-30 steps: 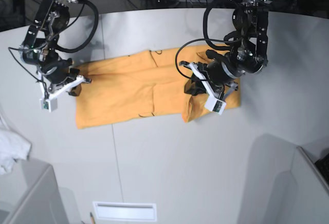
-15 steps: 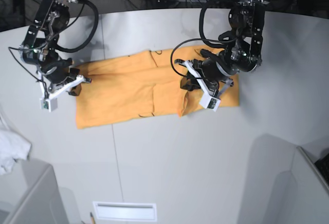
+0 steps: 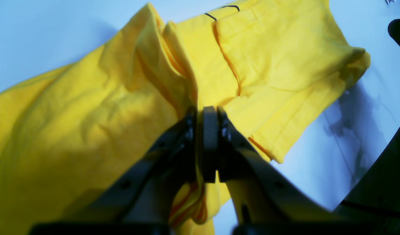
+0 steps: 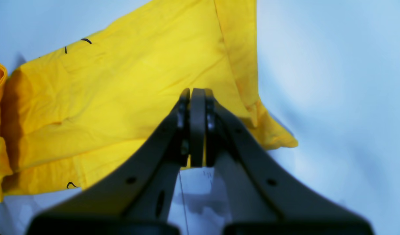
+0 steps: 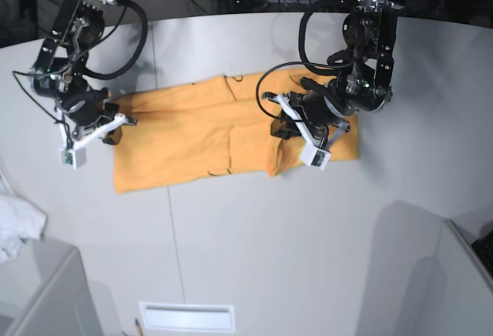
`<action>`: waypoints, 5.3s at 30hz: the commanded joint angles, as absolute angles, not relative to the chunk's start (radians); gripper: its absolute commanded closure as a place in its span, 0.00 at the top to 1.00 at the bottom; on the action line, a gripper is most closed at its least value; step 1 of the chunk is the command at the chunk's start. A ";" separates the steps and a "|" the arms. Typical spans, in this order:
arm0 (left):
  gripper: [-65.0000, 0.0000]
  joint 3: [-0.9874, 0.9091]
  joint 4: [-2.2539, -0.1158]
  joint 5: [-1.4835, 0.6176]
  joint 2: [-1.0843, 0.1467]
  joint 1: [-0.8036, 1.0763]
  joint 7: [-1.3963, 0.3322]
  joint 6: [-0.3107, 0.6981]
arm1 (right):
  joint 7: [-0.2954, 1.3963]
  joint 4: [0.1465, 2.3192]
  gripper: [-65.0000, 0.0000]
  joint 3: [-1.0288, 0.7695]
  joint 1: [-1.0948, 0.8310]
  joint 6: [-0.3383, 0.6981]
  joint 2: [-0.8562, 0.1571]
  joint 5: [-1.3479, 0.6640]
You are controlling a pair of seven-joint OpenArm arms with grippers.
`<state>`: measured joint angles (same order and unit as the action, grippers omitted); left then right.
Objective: Fold the T-shirt properly
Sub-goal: 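Fold the strip end held by the left gripper toward the right gripper, then release the folded end and raise the left gripper away, then grasp the strip end with the right gripper and fold it over the stack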
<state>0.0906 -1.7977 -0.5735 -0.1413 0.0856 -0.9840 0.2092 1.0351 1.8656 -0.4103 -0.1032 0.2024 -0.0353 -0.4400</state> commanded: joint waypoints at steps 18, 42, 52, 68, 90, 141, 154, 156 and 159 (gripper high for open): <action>0.27 0.088 -1.813 -0.590 -0.117 0.070 -0.966 0.216 | 1.017 1.886 0.00 -0.410 -0.082 0.206 -0.044 -0.452; 0.00 -0.349 -1.943 -0.596 -0.051 0.262 -0.964 0.220 | 1.115 1.770 0.77 -0.415 0.074 0.206 -0.071 -0.565; 0.00 -0.771 -1.933 -0.588 -0.053 0.378 -0.963 0.407 | 1.044 1.325 0.76 -0.470 0.186 0.205 -0.205 -0.659; 0.00 -0.674 -1.771 -0.581 -0.091 0.341 -0.845 0.455 | 1.141 1.224 0.75 -0.323 0.168 0.320 -0.206 -0.659; 0.00 -0.202 -1.472 -0.430 -0.107 0.035 -0.737 0.390 | 0.972 1.066 0.00 -0.321 0.251 0.315 -0.294 -0.654; 0.00 -0.390 -1.682 -0.432 -0.274 0.283 -0.739 0.348 | 0.694 1.521 0.00 0.484 0.203 -0.162 0.071 -0.654; 0.00 -0.383 -1.692 -0.432 -0.274 0.306 -0.739 0.348 | 0.684 1.518 0.00 0.608 0.263 -0.306 0.113 -0.654; 0.00 -0.380 -1.685 -0.432 -0.274 0.306 -0.739 0.348 | 0.682 1.491 0.00 0.608 0.263 -0.306 0.113 -0.654; 0.00 -0.380 -1.655 -0.430 -0.274 0.300 -0.739 0.348 | 0.630 1.428 0.00 0.610 0.265 -0.306 0.124 -0.654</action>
<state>-0.3733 -1.6432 -0.4229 -0.2611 0.3058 -0.7517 0.3443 0.6495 1.4094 0.6090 0.2398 -0.3141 0.1081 -0.6491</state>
